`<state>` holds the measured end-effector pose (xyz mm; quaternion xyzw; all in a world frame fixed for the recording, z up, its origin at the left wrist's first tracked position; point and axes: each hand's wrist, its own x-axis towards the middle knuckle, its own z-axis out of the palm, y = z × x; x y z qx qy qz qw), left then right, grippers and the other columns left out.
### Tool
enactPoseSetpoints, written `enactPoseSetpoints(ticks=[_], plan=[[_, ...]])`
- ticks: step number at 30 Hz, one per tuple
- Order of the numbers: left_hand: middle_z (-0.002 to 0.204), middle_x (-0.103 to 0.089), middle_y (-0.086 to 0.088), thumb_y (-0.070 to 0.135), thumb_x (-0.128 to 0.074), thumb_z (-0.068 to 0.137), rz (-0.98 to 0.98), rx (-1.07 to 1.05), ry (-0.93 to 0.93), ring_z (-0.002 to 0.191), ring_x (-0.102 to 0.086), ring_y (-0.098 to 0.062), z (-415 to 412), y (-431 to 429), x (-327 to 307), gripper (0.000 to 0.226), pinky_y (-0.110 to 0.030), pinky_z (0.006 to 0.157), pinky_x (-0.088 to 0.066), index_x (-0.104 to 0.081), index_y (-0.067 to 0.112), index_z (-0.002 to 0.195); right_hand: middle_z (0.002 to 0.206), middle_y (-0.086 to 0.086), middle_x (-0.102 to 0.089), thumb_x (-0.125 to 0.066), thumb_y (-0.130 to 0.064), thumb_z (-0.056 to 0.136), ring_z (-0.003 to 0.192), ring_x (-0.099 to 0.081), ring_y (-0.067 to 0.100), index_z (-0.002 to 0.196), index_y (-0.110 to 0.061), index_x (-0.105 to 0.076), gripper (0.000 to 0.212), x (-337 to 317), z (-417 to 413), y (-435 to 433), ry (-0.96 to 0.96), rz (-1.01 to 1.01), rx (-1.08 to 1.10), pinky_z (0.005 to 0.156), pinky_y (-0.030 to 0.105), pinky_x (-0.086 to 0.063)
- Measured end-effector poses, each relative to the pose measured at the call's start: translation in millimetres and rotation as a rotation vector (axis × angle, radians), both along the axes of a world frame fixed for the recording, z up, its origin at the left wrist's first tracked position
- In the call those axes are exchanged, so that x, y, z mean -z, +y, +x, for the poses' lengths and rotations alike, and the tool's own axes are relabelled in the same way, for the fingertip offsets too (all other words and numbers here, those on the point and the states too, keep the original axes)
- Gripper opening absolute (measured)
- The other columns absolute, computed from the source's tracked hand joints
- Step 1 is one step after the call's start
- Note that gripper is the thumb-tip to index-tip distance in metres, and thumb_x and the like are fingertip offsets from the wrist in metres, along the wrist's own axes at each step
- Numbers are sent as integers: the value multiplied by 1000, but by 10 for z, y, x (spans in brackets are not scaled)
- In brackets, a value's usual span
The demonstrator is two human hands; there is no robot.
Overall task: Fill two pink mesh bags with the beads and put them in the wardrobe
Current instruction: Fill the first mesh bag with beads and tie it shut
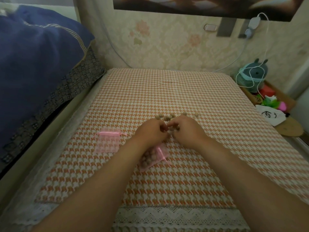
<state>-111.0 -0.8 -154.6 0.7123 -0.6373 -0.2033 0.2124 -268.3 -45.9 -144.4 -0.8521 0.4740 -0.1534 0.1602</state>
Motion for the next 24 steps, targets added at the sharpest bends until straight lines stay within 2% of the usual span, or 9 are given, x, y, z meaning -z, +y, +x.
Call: enactPoseSetpoints(ticks=[2, 4, 7, 10, 14, 17, 20, 22, 24], plan=[[98, -72, 8, 41, -71, 81, 8, -2, -13, 91, -66, -16, 2, -23, 24, 22, -40, 83, -57, -77, 32, 100, 99, -11, -71, -71, -23, 88, 94, -67, 16, 104, -35, -76, 21, 18, 11, -16, 7, 15, 23, 75, 34, -57], [95, -71, 7, 40, -72, 81, 0, -4, -19, 88, -66, -16, 8, -35, 45, 19, -40, 81, -58, -77, 30, 97, 90, -12, -72, -72, -23, 87, 87, -68, 14, 99, -34, -78, 17, 35, 20, -23, -19, 66, 24, 74, 35, -58], [100, -72, 6, 40, -70, 86, -34, -22, 44, 94, -66, -16, 29, -40, 70, 17, -41, 86, -56, -75, 29, 98, 92, -11, -74, -73, -21, 87, 87, -68, 10, 103, -30, -78, 19, 47, 31, -27, -105, 128, 42, 80, 37, -59], [99, -73, 4, 41, -66, 93, -60, -45, 148, 92, -66, -16, 58, -12, 24, 19, -40, 86, -55, -76, 25, 96, 89, -13, -70, -71, -16, 88, 85, -67, 5, 110, -27, -75, 25, 48, 37, -25, -214, 158, 63, 76, 28, -56], [111, -73, -5, 40, -61, 97, -87, -22, 186, 98, -64, -18, 104, 60, -55, 27, -27, 67, -44, -76, 19, 92, 92, -14, -70, -75, -17, 87, 88, -65, 0, 112, -27, -72, 27, 5, 50, 26, -299, 133, 5, 72, 15, -48], [94, -72, -3, 41, -58, 98, -92, -6, 201, 85, -62, -17, 107, 156, -100, 28, -27, 60, -39, -74, 18, 92, 91, -17, -69, -77, -24, 87, 88, -62, -4, 105, -29, -74, 19, -33, 49, 82, -323, 123, -29, 72, 13, -45], [83, -69, -1, 48, -54, 99, -74, 13, 169, 78, -63, -19, 112, 277, -123, 31, -33, 66, -46, -72, 22, 94, 93, -17, -69, -75, -28, 90, 89, -62, -4, 103, -28, -76, 13, -86, 32, 131, -301, 129, -50, 74, 13, -45], [91, -69, 5, 54, -57, 95, -55, 36, 124, 84, -64, -13, 147, 365, -124, 33, -35, 76, -53, -70, 26, 104, 93, -16, -68, -76, -25, 90, 88, -62, -2, 104, -25, -76, 15, -127, 5, 161, -269, 186, -50, 75, 13, -46], [104, -67, 7, 59, -64, 87, 1, 85, 60, 93, -63, -11, 193, 459, -127, 47, -35, 85, -55, -66, 25, 119, 96, -11, -69, -77, -23, 89, 89, -64, 4, 105, -23, -76, 17, -146, -26, 187, -198, 251, -65, 78, 18, -50]])
